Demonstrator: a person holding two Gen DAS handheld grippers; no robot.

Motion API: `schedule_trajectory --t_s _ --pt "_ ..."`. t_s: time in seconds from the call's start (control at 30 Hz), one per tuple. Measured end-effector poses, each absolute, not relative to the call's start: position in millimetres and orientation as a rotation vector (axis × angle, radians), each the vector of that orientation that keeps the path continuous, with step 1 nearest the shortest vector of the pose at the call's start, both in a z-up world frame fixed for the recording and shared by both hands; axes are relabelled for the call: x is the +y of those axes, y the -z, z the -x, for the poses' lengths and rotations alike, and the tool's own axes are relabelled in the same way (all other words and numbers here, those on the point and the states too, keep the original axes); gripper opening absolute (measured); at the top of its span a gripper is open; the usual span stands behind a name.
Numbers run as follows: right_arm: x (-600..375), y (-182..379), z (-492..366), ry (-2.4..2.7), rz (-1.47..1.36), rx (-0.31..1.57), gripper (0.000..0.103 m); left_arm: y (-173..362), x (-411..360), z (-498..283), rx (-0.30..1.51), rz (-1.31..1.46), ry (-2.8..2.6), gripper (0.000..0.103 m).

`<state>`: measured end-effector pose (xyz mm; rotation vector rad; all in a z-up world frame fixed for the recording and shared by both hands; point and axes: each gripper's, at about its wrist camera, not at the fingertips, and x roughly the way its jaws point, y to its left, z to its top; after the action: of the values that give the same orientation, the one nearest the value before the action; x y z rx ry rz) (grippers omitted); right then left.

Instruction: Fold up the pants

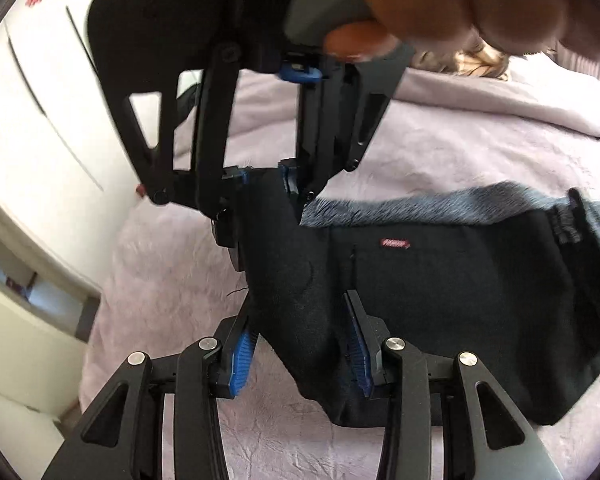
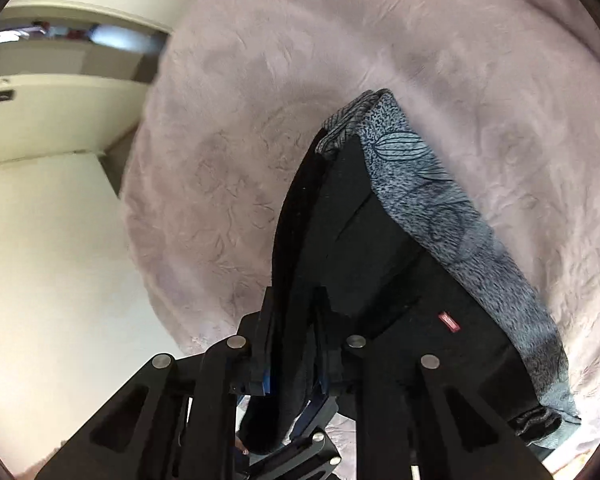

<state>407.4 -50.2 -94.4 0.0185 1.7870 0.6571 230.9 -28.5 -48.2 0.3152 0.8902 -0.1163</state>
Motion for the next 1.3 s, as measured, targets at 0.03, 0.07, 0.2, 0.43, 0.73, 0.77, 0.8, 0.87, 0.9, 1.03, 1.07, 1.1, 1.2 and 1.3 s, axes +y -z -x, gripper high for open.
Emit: schedule_trajectory --t_s 0.03,0.07,0.2,0.43,0.73,0.77,0.8,0.87,0.9,1.03,1.07,1.1,1.2,1.3 --pt "-64.7 83.5 -404.7 -0.674 -0.070 1.760 0.018 41.0 -32.9 -228.8 0.876 -0.321 0.123 0.043" --pt "-74.0 76.3 -403.2 -0.687 -0.101 1.739 0.018 32.6 -38.5 -226.5 0.862 -0.328 0.131 0.043" --pt "-126.0 40.1 -395.2 -0.740 -0.254 1.638 0.018 -4.4 -69.2 -214.4 0.796 -0.357 0.176 0.043" --pt "-247.0 -3.4 -360.0 -0.771 -0.513 1.434 0.018 -54.1 -144.5 -180.9 0.696 -0.419 0.324 0.043" --pt "-446.3 2.6 -270.5 -0.671 -0.836 1.200 0.018 -59.6 -273.8 -123.0 0.648 -0.566 0.578 0.043" --pt "-462.3 9.0 -262.0 -0.658 -0.862 1.186 0.018 -55.0 -287.8 -116.4 0.648 -0.586 0.605 0.043" --pt "-483.1 19.2 -251.4 -0.638 -0.894 1.174 0.018 -48.4 -304.5 -110.6 0.650 -0.605 0.637 0.043" --pt "-514.8 34.9 -237.2 -0.611 -0.927 1.165 0.018 -36.3 -328.3 -101.2 0.660 -0.631 0.680 0.043" --pt "-524.8 43.1 -232.7 -0.597 -0.939 1.163 0.018 -26.6 -342.8 -96.7 0.672 -0.652 0.699 0.043" --pt "-561.2 98.5 -209.1 -0.551 -1.035 1.165 0.018 9.2 -377.1 -86.9 0.722 -0.714 0.725 0.043" --pt "-566.1 108.7 -206.3 -0.547 -1.047 1.165 0.018 21.0 -384.5 -84.4 0.737 -0.733 0.727 0.043" --pt "-569.8 120.5 -204.1 -0.544 -1.054 1.166 0.018 27.6 -392.1 -81.0 0.746 -0.746 0.731 0.043" --pt "-575.7 152.0 -200.0 -0.522 -1.045 1.188 0.018 56.3 -399.7 -78.0 0.791 -0.778 0.737 0.043" --pt "-575.7 172.4 -191.7 -0.501 -1.054 1.192 0.018 69.5 -398.8 -71.7 0.802 -0.796 0.743 0.043"
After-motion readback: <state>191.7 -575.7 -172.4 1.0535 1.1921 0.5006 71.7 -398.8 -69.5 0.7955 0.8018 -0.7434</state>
